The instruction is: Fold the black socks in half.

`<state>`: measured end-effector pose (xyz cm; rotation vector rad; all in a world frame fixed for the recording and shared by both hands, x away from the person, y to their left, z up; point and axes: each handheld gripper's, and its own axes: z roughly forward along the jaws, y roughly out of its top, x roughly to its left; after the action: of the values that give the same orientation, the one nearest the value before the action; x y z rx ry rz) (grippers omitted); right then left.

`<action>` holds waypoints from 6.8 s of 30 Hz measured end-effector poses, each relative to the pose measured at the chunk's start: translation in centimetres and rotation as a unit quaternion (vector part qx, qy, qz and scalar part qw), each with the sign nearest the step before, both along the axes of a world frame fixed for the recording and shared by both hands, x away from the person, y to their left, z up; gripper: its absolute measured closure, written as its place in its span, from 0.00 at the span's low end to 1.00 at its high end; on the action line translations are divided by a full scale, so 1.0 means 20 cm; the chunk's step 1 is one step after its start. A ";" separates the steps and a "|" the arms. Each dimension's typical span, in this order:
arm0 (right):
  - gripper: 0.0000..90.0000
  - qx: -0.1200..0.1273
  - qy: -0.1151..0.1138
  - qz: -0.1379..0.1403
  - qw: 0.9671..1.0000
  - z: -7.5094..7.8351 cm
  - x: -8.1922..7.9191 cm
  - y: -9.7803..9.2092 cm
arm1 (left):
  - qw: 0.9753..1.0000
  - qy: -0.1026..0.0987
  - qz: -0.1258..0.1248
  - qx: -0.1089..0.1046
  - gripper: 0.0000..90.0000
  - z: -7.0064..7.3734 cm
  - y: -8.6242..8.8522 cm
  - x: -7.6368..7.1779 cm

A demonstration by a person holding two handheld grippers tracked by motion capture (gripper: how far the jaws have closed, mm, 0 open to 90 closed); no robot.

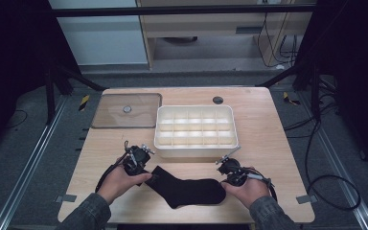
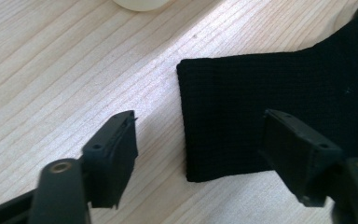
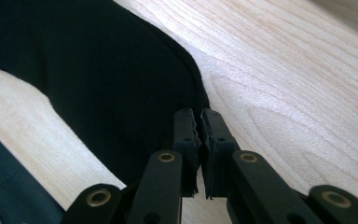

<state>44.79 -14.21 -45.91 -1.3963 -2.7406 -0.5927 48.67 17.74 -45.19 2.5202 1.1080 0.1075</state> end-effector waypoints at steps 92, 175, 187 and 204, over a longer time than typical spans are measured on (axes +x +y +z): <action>0.99 0.047 -0.017 0.026 0.998 -0.01 0.02 0.18 | 0.994 -0.039 -0.094 0.038 0.88 0.27 -0.07 -0.10; 0.89 0.078 -0.027 0.005 0.997 0.00 -0.02 0.07 | 0.987 -0.043 -0.151 -0.018 0.73 0.16 -0.57 -0.23; 0.61 0.060 -0.061 -0.022 0.996 0.04 -0.03 0.09 | 0.995 -0.069 -0.078 0.005 0.51 0.12 -0.32 -0.19; 0.70 0.059 -0.064 -0.019 0.996 0.02 -0.02 0.12 | 0.997 -0.049 -0.054 -0.009 0.49 0.04 -0.19 -0.21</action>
<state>44.30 -11.76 -45.53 -1.4360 -2.7274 -0.8597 44.42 14.04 -44.44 2.5245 0.9283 0.1899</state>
